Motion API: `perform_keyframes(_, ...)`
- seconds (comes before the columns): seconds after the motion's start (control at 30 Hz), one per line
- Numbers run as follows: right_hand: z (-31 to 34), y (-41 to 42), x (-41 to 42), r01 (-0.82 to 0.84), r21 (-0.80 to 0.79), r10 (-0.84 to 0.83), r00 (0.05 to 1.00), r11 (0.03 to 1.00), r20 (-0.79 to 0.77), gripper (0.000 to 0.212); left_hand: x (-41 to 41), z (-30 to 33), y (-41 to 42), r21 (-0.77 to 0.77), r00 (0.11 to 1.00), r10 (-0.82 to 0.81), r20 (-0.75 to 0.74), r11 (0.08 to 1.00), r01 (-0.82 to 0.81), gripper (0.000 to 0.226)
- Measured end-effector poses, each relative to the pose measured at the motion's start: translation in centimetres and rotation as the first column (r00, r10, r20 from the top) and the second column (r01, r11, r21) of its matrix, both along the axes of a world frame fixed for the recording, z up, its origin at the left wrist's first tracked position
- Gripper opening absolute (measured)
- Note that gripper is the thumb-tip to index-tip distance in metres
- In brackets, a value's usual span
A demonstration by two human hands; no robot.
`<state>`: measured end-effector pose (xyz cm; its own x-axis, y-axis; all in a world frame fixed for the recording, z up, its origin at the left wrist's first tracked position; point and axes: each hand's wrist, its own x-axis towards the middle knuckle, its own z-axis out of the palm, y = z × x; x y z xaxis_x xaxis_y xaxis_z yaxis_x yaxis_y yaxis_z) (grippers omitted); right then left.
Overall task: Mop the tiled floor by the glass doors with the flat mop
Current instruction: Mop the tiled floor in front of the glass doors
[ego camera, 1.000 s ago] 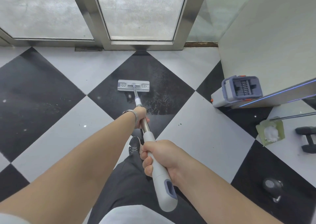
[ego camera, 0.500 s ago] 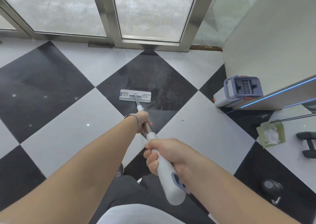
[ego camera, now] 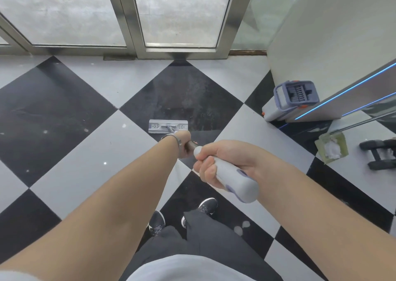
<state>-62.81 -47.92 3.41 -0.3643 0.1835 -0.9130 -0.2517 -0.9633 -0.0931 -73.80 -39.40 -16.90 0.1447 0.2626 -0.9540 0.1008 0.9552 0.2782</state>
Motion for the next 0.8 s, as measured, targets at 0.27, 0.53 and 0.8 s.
perform_keyframes(0.27, -1.1, -1.8, -4.1, -0.035, 0.088, 0.028, 0.997, 0.995, 0.074, 0.017, -2.5, -1.0, -1.3, 0.048, 0.989, 0.142, -0.027, 0.989, -0.141, 0.04)
perform_keyframes(0.53, -0.7, 1.2, -5.1, -0.088, 0.089, 0.081, 0.993, 0.992, 0.084, 0.015, -3.6, -0.2, 0.9, 0.089, 0.979, 0.205, 0.02, 0.975, -0.206, 0.047)
perform_keyframes(0.8, -2.4, 3.0, -2.1, -0.229, 0.116, 0.213, 0.967, 0.966, 0.138, 0.011, -1.1, -2.2, 2.8, 0.054, 0.907, 0.42, 0.027, 0.905, -0.421, 0.048)
